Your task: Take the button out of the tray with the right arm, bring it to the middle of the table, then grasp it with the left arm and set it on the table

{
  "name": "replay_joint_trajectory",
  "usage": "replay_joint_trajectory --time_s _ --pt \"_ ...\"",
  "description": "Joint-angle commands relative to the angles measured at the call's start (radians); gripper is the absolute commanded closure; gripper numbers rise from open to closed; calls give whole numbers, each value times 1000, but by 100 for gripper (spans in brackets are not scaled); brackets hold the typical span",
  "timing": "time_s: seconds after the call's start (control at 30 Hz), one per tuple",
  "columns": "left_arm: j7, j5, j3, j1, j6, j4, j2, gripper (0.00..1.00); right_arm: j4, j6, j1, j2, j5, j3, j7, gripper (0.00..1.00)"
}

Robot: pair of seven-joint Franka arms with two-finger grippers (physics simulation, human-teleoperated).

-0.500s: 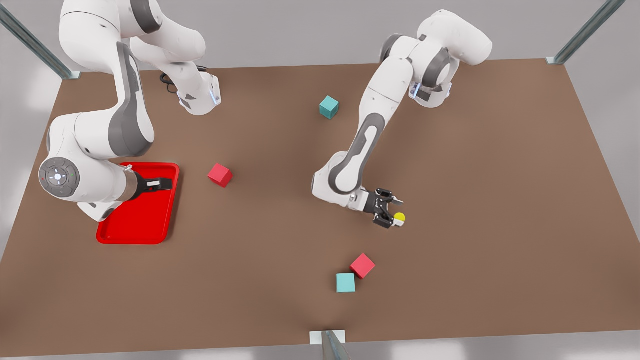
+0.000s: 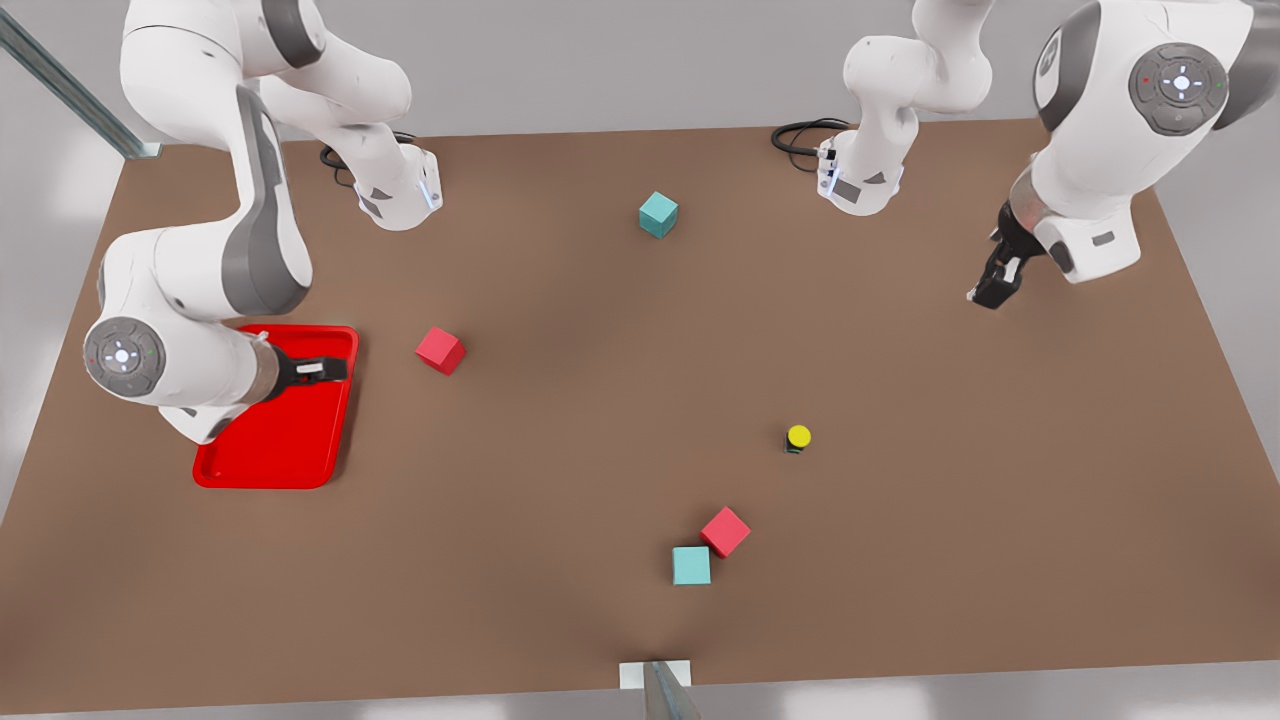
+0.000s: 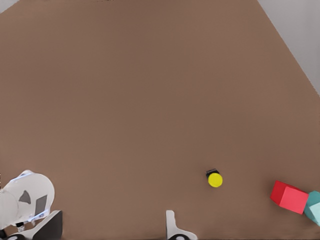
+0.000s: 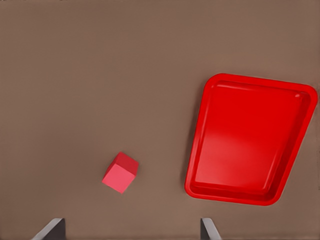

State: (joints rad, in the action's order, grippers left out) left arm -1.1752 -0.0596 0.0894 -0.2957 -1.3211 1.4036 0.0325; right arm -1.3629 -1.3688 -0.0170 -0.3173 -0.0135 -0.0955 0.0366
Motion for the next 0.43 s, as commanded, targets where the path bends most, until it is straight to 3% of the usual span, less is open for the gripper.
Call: replay_joint_trajectory --time_s 0.0,0.4 --pt "1365 17 1 -17 -36 12 -8 0 1 0 8 1 3 0 0 0" --pt "1364 20 -2 -20 -61 51 -13 0 1 0 -1 1 0 -4 3 0"
